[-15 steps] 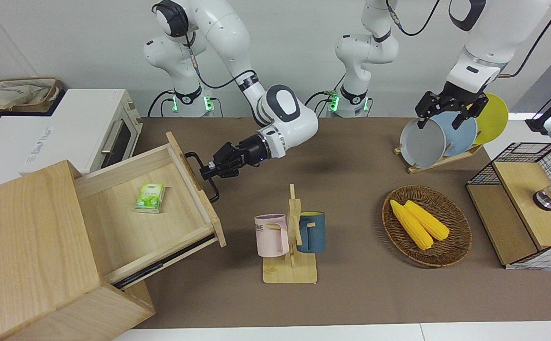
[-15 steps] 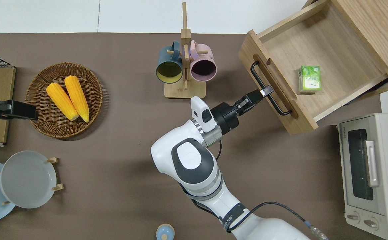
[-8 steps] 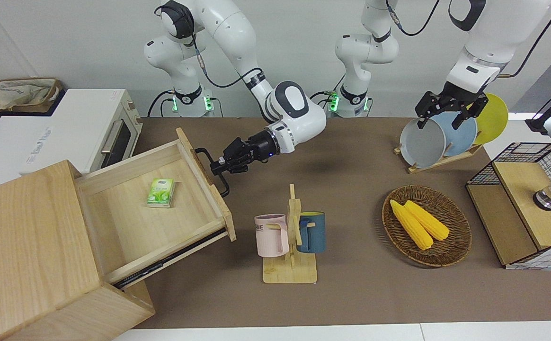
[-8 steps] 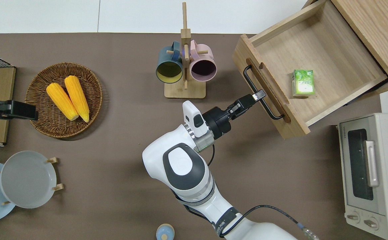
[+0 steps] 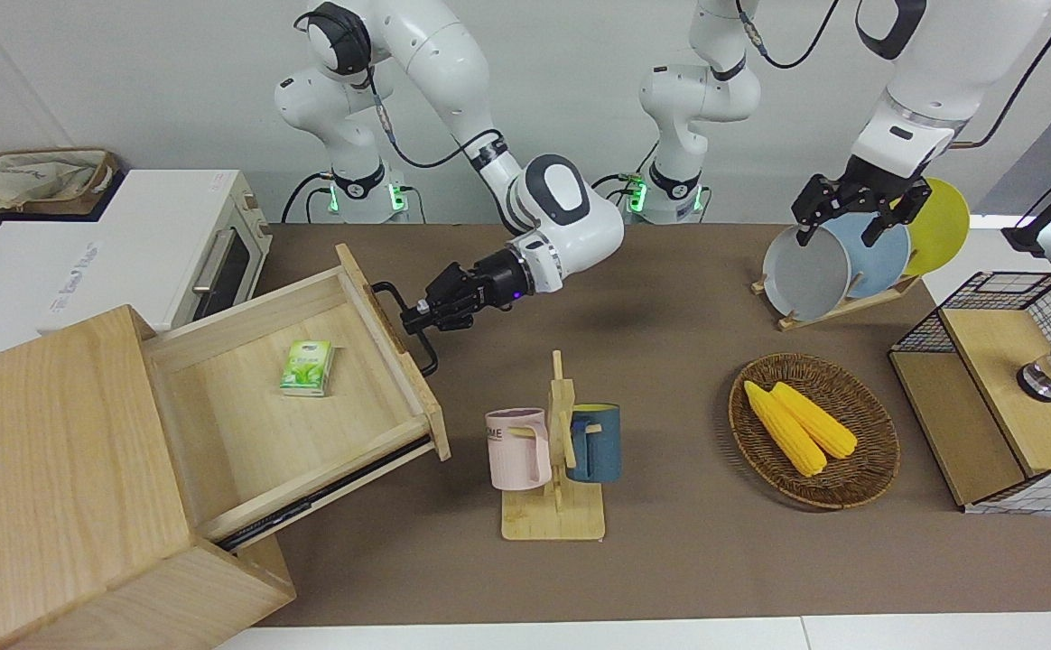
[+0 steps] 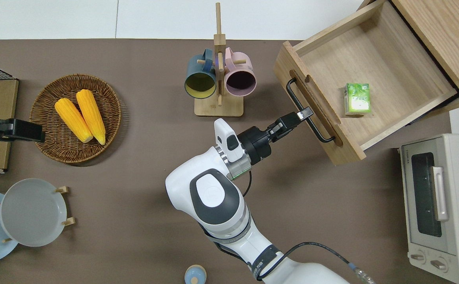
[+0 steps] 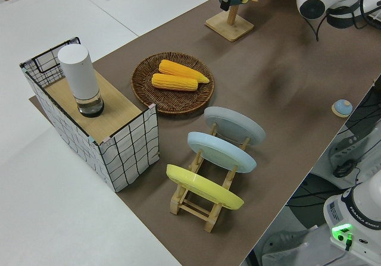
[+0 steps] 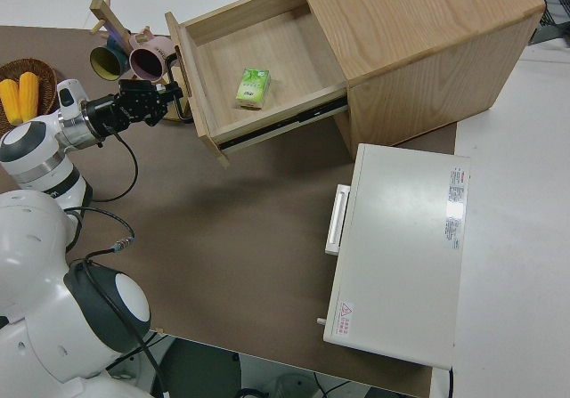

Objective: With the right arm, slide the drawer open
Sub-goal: 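Open the right gripper and release the drawer handle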

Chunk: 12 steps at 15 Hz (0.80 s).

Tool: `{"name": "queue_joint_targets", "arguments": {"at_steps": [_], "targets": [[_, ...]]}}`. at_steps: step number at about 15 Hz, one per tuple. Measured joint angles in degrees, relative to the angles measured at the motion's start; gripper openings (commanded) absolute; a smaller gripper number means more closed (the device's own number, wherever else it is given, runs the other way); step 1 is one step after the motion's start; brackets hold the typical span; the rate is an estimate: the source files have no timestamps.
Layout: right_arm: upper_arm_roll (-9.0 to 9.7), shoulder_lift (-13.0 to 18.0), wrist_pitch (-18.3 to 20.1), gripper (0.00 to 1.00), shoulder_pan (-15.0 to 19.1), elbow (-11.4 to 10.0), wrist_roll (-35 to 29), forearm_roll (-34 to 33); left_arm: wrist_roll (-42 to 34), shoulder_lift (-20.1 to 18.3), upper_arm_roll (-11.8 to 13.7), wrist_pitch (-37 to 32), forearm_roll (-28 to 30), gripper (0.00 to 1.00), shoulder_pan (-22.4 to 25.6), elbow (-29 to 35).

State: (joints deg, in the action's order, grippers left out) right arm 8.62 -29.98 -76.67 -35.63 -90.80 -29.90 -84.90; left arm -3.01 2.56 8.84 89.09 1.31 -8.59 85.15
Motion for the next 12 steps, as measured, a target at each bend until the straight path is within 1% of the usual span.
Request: {"name": "queue_joint_targets", "arguments": {"at_steps": [4, 5, 7, 8, 10, 12], "targets": [[-0.06, 0.0, 0.0, 0.131, 0.0, 0.1, 0.0, 0.0, 0.0, 0.0, 0.0, 0.0, 0.0, 1.00, 0.0, 0.0], [-0.15, -0.1, -0.2, 0.268, 0.0, 0.1, 0.0, 0.0, 0.0, 0.0, 0.0, 0.0, 0.0, 1.00, 0.0, 0.0], [-0.61, -0.2, -1.0, 0.717, -0.1, 0.3, 0.1, 0.0, 0.0, 0.0, 0.0, 0.0, 0.0, 1.00, 0.0, 0.0], [-0.93, -0.3, -1.9, 0.968, -0.1, 0.4, 1.0, -0.1, 0.0, 0.0, 0.0, 0.0, 0.0, 1.00, 0.0, 0.0], [-1.42, -0.4, -3.1, 0.983, -0.1, 1.0, 2.2, -0.2, 0.0, 0.0, 0.0, 0.0, 0.0, 1.00, 0.0, 0.0], [-1.52, -0.4, -3.3, 0.983, -0.1, 1.6, 2.7, -0.2, 0.0, 0.0, 0.0, 0.0, 0.0, 1.00, 0.0, 0.0]]}}
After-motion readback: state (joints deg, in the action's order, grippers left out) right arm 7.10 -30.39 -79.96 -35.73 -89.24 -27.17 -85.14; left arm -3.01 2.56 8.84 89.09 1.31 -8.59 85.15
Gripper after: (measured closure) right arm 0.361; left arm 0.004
